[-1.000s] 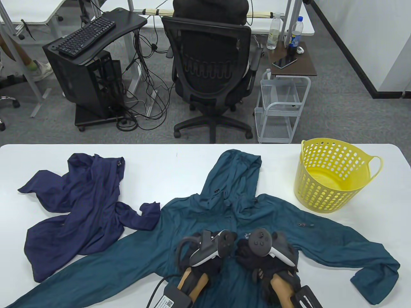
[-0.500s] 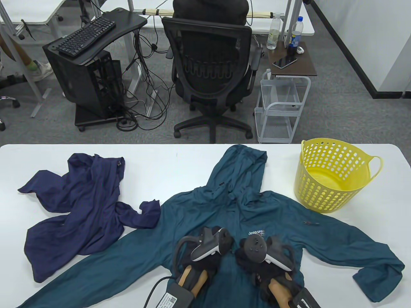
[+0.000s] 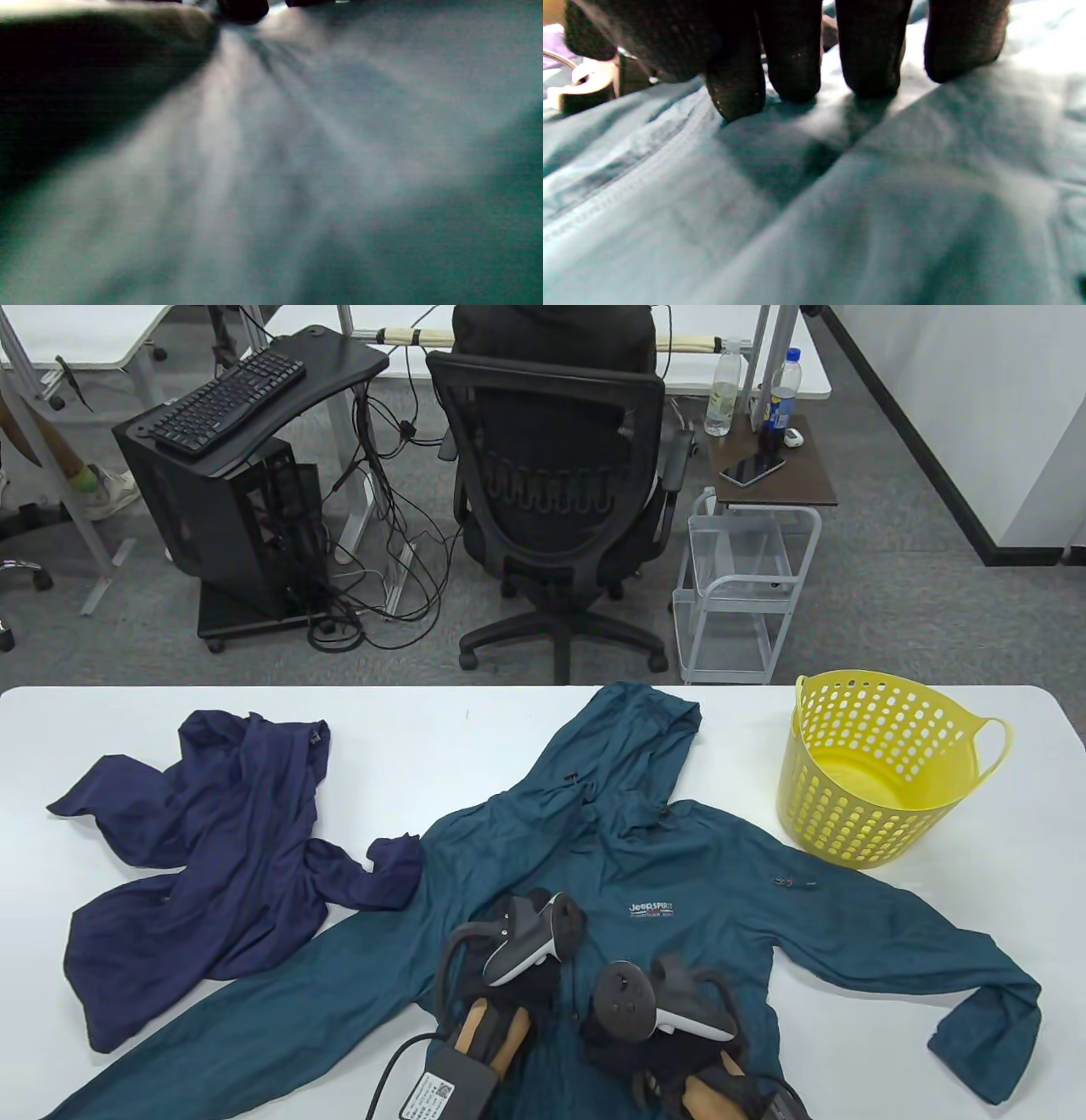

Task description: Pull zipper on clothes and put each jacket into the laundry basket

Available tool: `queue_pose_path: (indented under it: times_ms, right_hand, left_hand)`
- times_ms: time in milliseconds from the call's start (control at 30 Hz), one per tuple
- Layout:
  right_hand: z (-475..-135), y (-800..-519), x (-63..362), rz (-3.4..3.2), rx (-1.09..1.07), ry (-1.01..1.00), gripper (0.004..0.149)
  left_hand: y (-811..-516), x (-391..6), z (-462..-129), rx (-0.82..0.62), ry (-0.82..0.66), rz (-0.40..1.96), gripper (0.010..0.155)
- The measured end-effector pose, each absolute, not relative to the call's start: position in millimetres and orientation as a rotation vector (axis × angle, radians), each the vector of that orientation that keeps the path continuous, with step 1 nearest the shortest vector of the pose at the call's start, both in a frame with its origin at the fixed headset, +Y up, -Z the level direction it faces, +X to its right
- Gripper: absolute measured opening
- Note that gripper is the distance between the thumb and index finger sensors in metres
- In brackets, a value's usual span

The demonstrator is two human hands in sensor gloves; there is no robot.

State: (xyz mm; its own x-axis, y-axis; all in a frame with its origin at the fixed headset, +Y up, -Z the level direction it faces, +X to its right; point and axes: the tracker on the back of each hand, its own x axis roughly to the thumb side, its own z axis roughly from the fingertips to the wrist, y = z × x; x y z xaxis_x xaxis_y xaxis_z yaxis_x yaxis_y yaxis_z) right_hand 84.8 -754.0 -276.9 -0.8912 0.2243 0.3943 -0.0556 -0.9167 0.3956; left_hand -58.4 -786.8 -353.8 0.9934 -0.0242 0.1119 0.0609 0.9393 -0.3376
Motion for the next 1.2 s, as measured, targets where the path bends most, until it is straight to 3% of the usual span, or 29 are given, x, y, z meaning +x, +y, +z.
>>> queue_pose_path:
  times_ms: [233,367,733,933,1200]
  right_hand:
    - [-292.4,-762.8,100.5,2.815,0.500,0.587,0.045]
    - [-305.8,-765.9,114.1,2.778,0.394,0.552,0.045]
    - [-329.1,-777.0,152.7,2.674,0.214,0.450,0.045]
    - [-322.1,-775.6,146.7,2.719,0.302,0.424,0.046]
    - [-301.4,-762.6,119.3,2.833,0.495,0.389,0.045]
  left_hand:
    - [-773.7,-55.2,-346.1,-0.225,-0.145,-0.080,0.053]
    - [-758.4,-47.4,-337.5,-0.170,-0.189,0.014,0.053]
    - [-768.9,-19.4,-328.8,-0.347,-0.307,0.054,0.054]
    - [-782.9,-22.7,-337.0,-0.406,-0.289,-0.067,0.055]
    - [-785.7,-41.4,-349.6,-0.409,-0.256,0.001,0.053]
